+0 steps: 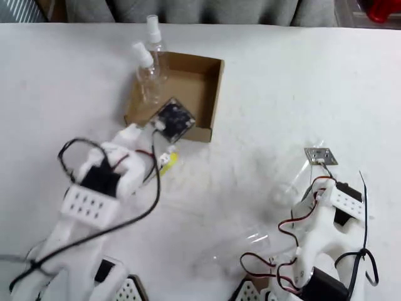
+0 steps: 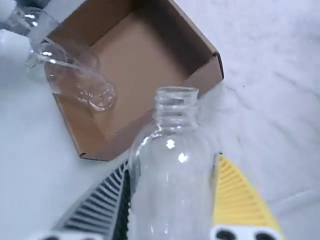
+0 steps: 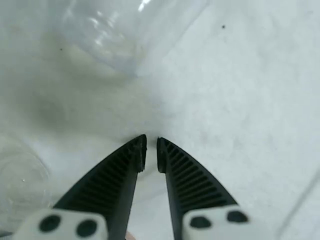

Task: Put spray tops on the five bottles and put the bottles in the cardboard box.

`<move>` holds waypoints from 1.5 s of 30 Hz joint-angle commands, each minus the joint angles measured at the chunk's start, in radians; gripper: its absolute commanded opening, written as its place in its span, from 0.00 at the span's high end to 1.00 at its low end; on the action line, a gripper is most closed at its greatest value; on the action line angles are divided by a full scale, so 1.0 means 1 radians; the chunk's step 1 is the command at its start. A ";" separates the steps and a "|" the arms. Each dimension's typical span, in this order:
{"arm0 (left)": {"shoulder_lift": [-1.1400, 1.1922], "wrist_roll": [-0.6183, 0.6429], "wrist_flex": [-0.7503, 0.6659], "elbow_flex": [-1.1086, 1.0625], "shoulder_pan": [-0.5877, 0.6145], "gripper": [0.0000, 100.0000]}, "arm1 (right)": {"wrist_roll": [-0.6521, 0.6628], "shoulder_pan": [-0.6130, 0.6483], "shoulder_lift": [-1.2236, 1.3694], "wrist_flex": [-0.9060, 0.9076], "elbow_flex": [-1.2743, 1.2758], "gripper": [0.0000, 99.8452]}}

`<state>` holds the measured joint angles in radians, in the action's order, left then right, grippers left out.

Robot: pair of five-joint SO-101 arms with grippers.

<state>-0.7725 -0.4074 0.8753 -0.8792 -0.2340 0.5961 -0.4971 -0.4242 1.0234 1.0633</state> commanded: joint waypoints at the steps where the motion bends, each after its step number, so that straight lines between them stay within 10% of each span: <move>1: -0.165 0.121 0.002 -0.031 -0.010 0.98 | 0.003 0.007 -0.007 -0.008 -0.017 0.98; 17: -0.308 0.416 -0.284 -0.305 0.179 0.98 | 0.160 -0.263 -0.262 -0.005 -0.244 0.98; 31: -0.308 0.427 -0.301 -0.324 0.174 0.98 | 0.365 -0.375 0.412 0.160 -0.787 0.95; 45: -0.308 0.427 -0.298 -0.324 0.176 0.98 | 0.356 -0.320 0.567 0.062 -0.755 0.85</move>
<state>-1.0487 0.0146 0.6038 -1.2075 -0.0683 0.9490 -0.8424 0.1450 1.1278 0.3023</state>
